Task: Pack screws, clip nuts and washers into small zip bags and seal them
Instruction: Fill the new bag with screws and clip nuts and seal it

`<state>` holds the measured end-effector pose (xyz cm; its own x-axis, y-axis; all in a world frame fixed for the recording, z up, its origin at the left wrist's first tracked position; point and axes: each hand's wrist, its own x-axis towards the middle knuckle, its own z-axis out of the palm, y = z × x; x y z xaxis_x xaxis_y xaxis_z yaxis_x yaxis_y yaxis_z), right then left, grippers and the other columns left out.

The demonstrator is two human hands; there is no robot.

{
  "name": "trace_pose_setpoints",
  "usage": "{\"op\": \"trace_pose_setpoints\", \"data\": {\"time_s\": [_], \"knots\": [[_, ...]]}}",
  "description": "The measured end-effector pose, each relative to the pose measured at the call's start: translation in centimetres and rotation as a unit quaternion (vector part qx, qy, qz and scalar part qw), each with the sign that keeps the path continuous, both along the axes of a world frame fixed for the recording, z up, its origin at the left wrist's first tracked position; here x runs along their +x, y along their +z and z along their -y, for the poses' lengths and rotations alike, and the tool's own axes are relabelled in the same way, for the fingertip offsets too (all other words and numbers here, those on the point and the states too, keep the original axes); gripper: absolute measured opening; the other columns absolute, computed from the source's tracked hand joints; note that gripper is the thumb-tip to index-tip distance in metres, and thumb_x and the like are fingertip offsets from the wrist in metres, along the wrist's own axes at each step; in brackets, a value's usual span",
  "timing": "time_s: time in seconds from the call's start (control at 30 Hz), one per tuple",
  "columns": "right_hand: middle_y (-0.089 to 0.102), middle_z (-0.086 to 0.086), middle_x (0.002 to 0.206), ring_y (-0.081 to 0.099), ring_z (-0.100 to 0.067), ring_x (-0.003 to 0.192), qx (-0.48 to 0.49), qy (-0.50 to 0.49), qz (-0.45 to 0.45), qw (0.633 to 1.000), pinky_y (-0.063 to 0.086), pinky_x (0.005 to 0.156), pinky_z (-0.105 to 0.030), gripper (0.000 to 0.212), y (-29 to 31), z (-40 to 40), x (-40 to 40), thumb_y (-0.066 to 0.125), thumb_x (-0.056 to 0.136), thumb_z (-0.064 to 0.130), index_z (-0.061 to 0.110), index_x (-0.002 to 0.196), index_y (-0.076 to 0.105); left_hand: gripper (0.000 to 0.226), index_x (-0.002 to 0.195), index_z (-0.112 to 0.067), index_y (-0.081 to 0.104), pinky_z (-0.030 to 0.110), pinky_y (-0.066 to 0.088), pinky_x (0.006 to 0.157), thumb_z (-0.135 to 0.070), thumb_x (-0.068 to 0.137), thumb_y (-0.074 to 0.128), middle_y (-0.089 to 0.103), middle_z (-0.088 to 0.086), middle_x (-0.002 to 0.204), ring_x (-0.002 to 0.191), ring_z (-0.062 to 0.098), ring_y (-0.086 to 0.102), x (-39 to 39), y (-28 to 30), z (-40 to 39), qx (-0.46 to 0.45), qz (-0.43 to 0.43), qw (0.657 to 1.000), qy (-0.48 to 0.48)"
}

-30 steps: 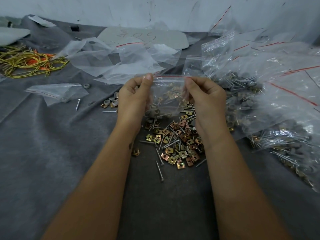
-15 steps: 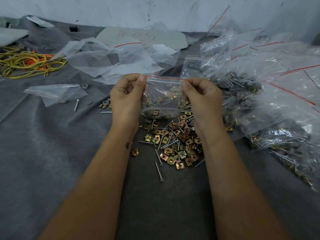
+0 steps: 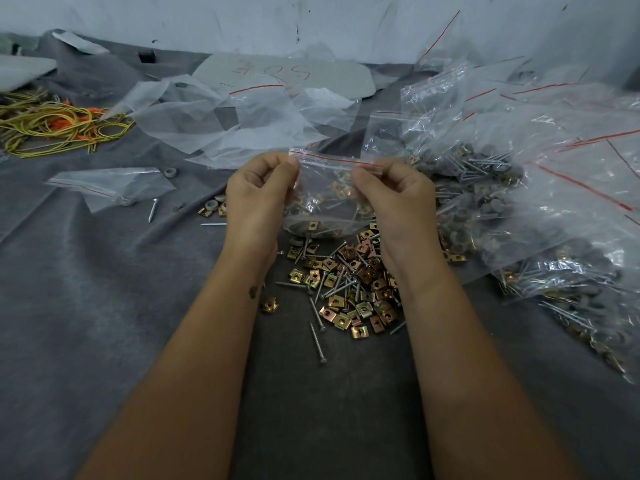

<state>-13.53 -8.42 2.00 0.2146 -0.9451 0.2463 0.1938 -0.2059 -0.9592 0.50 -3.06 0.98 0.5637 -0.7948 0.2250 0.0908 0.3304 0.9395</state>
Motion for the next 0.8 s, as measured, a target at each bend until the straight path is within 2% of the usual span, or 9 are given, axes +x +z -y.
{"op": "trace_pose_setpoints", "data": {"time_s": [0.23,0.4,0.57,0.7,0.8], "knots": [[0.062,0.01,0.061,0.054,-0.006,0.062,0.007,-0.008,0.008,1.0,0.049,0.062,-0.02,0.017,-0.02,-0.09,0.16,0.069,0.082,0.006,0.021,0.073,0.069,0.021,0.077,-0.016,0.07,0.027,0.049,0.069,-0.012,0.094,0.06,0.068,-0.001,0.071,0.069,0.014,0.058,-0.19,0.0,-0.08,0.019,0.026,0.999,-0.026],[0.066,0.01,0.063,0.06,-0.004,0.063,0.018,0.005,0.008,1.0,0.052,0.062,-0.02,0.021,-0.04,-0.16,0.45,0.071,0.082,0.003,0.021,0.071,0.072,0.02,0.076,-0.015,0.068,0.021,0.048,0.063,-0.008,0.093,0.06,0.066,-0.006,0.065,0.061,0.008,0.056,-0.21,-0.14,-0.01,0.007,0.025,0.999,-0.021],[0.065,0.009,0.06,0.06,-0.003,0.059,0.006,0.007,0.006,1.0,0.052,0.059,-0.02,0.019,-0.16,-0.19,0.4,0.068,0.082,0.002,0.019,0.073,0.07,0.015,0.077,-0.013,0.068,0.019,0.047,0.057,-0.012,0.091,0.062,0.065,-0.005,0.065,0.058,0.006,0.055,-0.42,-0.25,0.0,0.019,0.042,0.997,-0.066],[0.069,0.006,0.065,0.064,-0.006,0.062,0.024,0.03,0.027,0.999,0.053,0.06,-0.019,0.012,-0.27,-0.09,0.44,0.071,0.082,0.002,0.013,0.079,0.071,0.011,0.085,-0.008,0.069,0.028,0.056,0.064,-0.007,0.093,0.062,0.068,0.005,0.073,0.067,0.017,0.062,-0.55,-0.26,0.04,0.002,0.03,0.997,-0.065],[0.07,0.004,0.066,0.066,-0.006,0.062,0.026,0.046,0.036,0.998,0.052,0.059,-0.018,0.013,-0.38,-0.24,0.63,0.07,0.083,0.001,0.013,0.08,0.071,0.01,0.086,-0.007,0.069,0.035,0.057,0.07,-0.006,0.093,0.061,0.069,0.007,0.076,0.072,0.021,0.064,-0.58,-0.38,0.07,-0.007,0.024,0.997,-0.08]]}}
